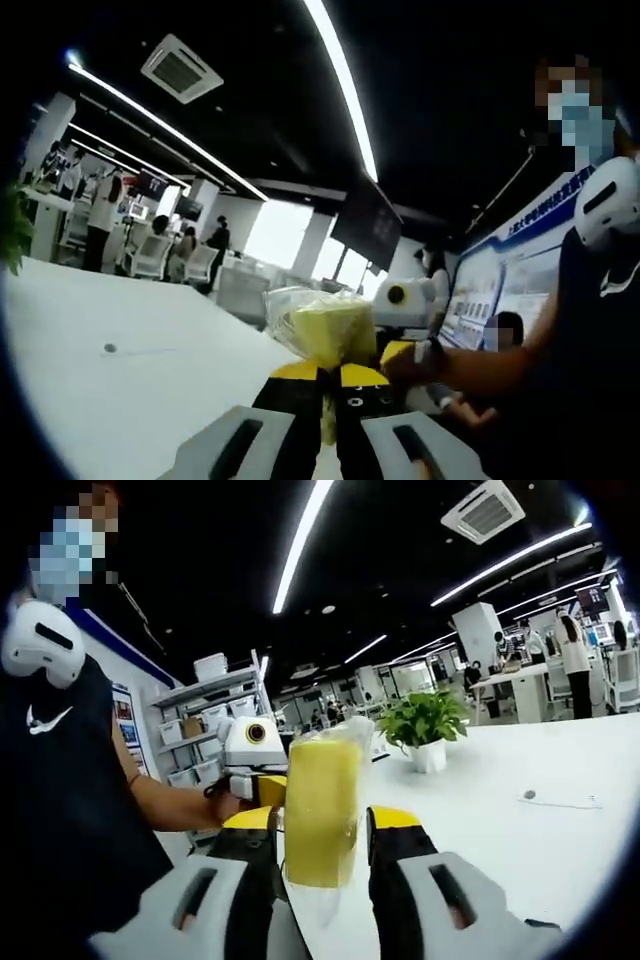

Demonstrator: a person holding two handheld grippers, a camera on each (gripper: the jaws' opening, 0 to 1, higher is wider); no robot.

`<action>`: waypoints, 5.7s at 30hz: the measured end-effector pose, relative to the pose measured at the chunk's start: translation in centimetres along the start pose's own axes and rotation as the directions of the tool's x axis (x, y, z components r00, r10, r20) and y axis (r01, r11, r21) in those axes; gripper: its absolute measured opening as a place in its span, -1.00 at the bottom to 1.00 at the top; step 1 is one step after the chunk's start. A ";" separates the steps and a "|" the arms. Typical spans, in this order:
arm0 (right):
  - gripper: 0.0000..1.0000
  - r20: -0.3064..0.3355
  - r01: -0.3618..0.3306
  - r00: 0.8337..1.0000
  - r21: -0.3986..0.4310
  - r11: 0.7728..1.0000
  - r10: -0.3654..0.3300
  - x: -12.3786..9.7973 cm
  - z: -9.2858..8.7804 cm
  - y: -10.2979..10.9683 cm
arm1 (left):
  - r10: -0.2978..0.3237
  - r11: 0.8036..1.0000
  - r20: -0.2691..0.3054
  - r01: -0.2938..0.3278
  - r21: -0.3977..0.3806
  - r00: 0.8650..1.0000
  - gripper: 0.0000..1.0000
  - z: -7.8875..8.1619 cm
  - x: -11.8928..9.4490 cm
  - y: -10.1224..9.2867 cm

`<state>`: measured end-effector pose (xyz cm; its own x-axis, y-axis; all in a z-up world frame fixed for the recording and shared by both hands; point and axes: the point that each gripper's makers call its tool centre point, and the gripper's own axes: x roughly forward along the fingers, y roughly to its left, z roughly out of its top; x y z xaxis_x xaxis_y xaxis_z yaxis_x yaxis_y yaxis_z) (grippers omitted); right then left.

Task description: Compare the silicone blocks by pressing each to a similar depth, holding the contact briefly, and releasing to observe deformation and rebound differences across the visible hardness samples.

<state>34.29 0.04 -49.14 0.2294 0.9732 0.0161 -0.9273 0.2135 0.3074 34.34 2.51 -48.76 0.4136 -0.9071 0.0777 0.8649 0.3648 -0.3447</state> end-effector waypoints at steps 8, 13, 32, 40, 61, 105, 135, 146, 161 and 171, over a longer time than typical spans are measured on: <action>-0.52 -0.012 -0.011 1.000 0.014 1.000 0.011 0.0 -0.4 0.0 | -0.003 1.000 -0.015 0.003 -0.002 1.000 -0.98 -0.4 0.1 -0.2; -0.51 -0.006 -0.002 1.000 0.023 1.000 0.002 0.0 -0.2 0.0 | 0.009 1.000 -0.008 -0.009 -0.002 1.000 -0.98 -0.3 0.0 -0.2; -0.85 -0.006 -0.011 1.000 0.026 1.000 0.011 0.1 -0.6 0.6 | 0.004 1.000 -0.024 -0.003 0.009 1.000 -0.99 -0.6 -0.2 -0.9; -0.96 -0.028 -0.024 0.999 0.094 0.995 0.027 0.3 -1.1 0.6 | 0.013 1.000 -0.034 -0.012 0.016 0.999 -0.98 -0.8 -0.3 -0.9; -1.00 -0.063 -0.006 0.998 -0.020 1.000 0.004 1.1 -1.0 0.4 | 0.051 0.998 -0.001 -0.051 0.024 0.999 -0.97 -0.7 -0.8 0.2; -1.00 -0.077 -0.025 0.997 -0.044 0.999 0.022 1.6 -0.8 0.6 | 0.041 0.999 -0.018 -0.041 0.032 0.999 -0.99 -0.4 -1.3 0.1; 0.93 0.110 0.206 0.976 -0.166 0.965 -0.189 -0.8 2.5 -2.7 | 0.060 0.996 0.016 -0.060 0.060 0.998 -0.99 2.9 -1.3 0.7; 0.93 0.080 0.307 0.951 -0.183 0.934 -0.297 -4.0 1.4 -4.7 | 0.149 0.988 -0.112 -0.154 -0.030 0.982 -0.98 0.9 -1.9 3.8; 0.93 0.047 0.496 0.865 -0.230 0.838 -0.499 -10.8 -3.3 -7.4 | 0.208 0.941 -0.221 -0.257 -0.221 0.953 -0.99 -1.6 -2.4 8.5; 0.93 0.089 0.589 0.805 -0.224 0.776 -0.586 -15.5 -4.8 -8.0 | 0.226 0.884 -0.316 -0.331 -0.331 0.921 -0.99 -4.9 -3.4 12.1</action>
<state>36.78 -16.32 -56.42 0.7543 0.6512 -0.0829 -0.6509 0.7584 0.0351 42.03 9.02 -57.79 0.4869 -0.8195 -0.3021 0.5333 0.5529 -0.6402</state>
